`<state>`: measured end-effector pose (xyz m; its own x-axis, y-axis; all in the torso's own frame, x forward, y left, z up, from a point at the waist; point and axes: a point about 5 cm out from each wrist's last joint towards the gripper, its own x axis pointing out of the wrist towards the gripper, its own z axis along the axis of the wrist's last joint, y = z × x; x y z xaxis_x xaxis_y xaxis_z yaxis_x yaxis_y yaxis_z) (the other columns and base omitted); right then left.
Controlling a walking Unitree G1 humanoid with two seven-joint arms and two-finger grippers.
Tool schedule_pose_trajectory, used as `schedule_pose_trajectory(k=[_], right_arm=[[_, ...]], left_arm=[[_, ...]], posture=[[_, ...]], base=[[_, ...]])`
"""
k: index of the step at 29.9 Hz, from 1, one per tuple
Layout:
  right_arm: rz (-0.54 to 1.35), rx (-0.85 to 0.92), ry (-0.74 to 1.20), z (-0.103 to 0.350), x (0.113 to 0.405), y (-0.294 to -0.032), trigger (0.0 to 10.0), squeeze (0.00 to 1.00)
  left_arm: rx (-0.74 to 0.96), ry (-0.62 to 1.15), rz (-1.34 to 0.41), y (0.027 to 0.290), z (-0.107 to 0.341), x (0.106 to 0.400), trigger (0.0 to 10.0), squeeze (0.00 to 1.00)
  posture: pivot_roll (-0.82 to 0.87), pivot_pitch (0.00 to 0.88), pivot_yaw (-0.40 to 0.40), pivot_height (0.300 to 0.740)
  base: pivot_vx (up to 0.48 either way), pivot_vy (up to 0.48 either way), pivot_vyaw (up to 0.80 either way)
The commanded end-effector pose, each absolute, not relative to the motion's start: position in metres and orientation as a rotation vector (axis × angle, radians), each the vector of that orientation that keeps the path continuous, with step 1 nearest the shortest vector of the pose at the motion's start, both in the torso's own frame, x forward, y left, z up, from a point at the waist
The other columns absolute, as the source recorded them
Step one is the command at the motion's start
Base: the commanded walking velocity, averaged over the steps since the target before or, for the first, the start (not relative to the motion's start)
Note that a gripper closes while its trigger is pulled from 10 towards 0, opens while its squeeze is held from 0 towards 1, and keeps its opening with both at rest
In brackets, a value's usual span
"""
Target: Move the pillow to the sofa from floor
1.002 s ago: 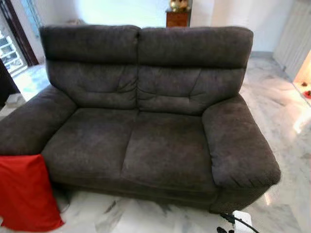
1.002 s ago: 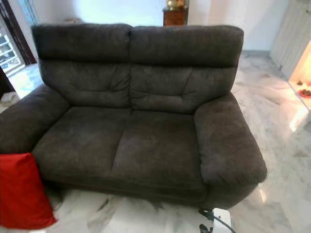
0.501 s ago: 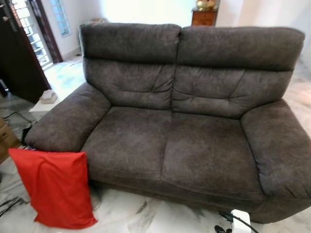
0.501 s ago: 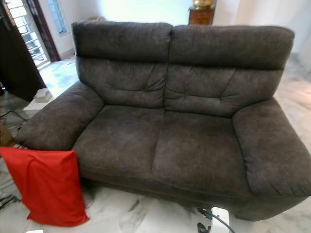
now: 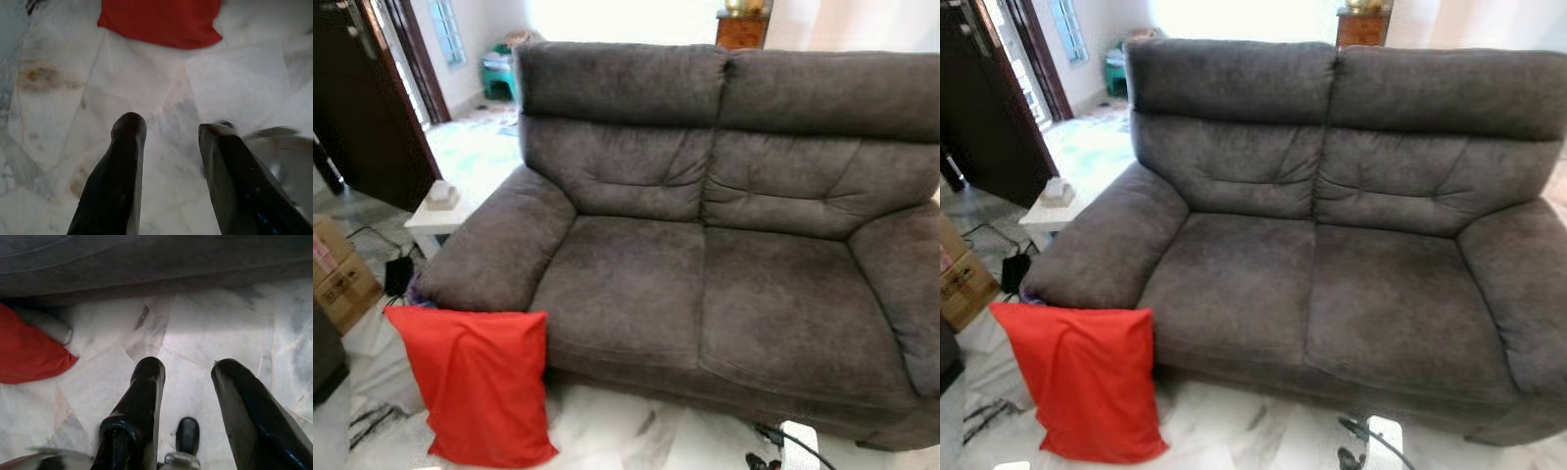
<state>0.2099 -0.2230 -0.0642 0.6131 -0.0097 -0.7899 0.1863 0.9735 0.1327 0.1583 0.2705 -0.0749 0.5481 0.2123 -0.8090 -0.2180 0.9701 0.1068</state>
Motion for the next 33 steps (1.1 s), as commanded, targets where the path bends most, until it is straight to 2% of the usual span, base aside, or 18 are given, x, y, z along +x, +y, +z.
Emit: schedule_pose_trajectory(k=[1, 19, 29, 33], right_arm=[[-0.097, 0.221, 0.895, -0.0630, 0.2151, -0.2148, 10.0, 0.00], [-0.097, 0.219, 0.893, -0.0629, 0.2150, -0.2150, 10.0, 0.00], [-0.097, 0.220, 0.900, -0.0635, 0.2141, -0.2152, 10.0, 0.00], [-0.098, 0.221, 0.900, -0.0635, 0.2140, -0.2154, 10.0, 0.00]], left_arm=[[0.015, 0.990, 0.267, 0.2785, -0.0762, 0.1485, 10.0, 0.00], [0.017, 0.988, 0.262, 0.2785, -0.0762, 0.1484, 10.0, 0.00], [0.013, 0.988, 0.265, 0.2784, -0.0764, 0.1479, 10.0, 0.00], [0.020, 0.986, 0.262, 0.2784, -0.0763, 0.1480, 10.0, 0.00]], posture=[[0.15, 0.000, 0.030, 0.740], [0.13, 0.000, 0.037, 0.740], [0.14, 0.000, 0.036, 0.740], [0.14, 0.000, 0.035, 0.740]], base=[[0.000, 0.476, 0.00], [0.000, 0.467, 0.00], [0.000, 0.340, 0.00], [0.000, 0.000, 0.00]])
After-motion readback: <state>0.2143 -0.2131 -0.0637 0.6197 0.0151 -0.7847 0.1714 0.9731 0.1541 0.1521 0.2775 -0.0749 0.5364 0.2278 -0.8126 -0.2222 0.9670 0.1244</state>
